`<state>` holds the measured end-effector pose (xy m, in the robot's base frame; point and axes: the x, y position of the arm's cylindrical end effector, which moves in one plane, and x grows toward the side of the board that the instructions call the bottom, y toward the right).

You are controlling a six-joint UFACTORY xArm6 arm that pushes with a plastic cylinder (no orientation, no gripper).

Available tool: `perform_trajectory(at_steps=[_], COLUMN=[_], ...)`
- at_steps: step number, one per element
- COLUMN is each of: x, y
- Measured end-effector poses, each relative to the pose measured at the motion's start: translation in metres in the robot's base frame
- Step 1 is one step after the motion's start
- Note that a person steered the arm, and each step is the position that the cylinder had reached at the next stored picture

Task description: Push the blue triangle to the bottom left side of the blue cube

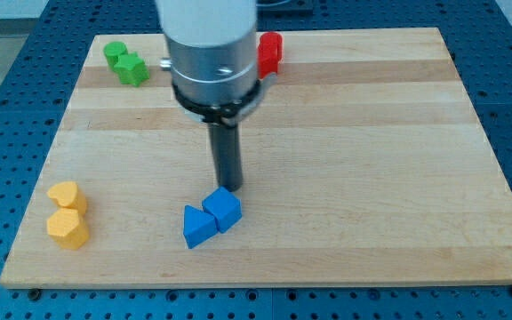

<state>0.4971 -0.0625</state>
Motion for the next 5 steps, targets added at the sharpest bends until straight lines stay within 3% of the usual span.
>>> perform_trajectory(at_steps=[2,3,5], x=[-0.015,0.033,0.049], y=[-0.083,-0.085,-0.059])
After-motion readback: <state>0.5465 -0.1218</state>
